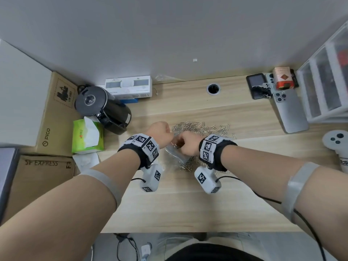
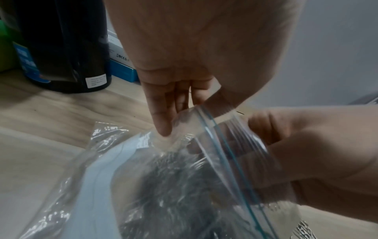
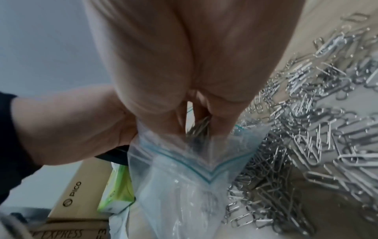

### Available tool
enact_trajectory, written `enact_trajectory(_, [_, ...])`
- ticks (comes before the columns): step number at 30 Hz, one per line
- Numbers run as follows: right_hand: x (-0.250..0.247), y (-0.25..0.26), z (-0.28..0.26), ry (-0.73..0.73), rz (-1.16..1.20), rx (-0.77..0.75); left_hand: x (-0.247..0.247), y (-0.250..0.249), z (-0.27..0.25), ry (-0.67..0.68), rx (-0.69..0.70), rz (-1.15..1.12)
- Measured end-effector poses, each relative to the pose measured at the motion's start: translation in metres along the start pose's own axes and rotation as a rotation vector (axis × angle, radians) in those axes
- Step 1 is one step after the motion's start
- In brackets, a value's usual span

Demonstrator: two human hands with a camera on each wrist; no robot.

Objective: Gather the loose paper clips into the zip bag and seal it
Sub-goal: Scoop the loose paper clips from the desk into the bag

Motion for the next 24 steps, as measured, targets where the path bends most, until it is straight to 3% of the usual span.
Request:
enact_trajectory(6, [0.002, -0.004, 0.002, 0.164, 0.394, -0.014, -0.008, 0.01, -0.006, -0.009, -0.032, -0.063])
enact_trajectory(8, [-0.009, -0.003, -0.002, 0.087, 0.511, -0.012, -0.011, 0.014, -0.009, 0.017, -0.044, -0.097])
enact_trajectory(11, [-0.028, -0.011, 0.0, -0.199, 0.537, 0.051, -0.018, 0.02, -0.013, 0.102, -0.058, -0.119])
enact_trajectory(14, [-0.039, -0.029, 0.01, -0.367, 0.146, 0.161, -0.026, 0.029, -0.017, 0.167, -0.034, -0.147])
enact_trajectory(18, [-0.027, -0.04, 0.02, -0.219, -0.463, 0.135, -0.036, 0.045, -0.024, 0.203, -0.064, -0.133])
enact_trajectory(24, [0.001, -0.031, 0.031, -0.1, -0.776, 0.108, -0.043, 0.073, -0.029, 0.183, -0.089, -0.199])
Point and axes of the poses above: each hand's wrist, its own z-axis towards the middle knuckle, its own x-axis out of the palm, y = z × x, the point moved 2 cm from there along z, towards the middle knuckle
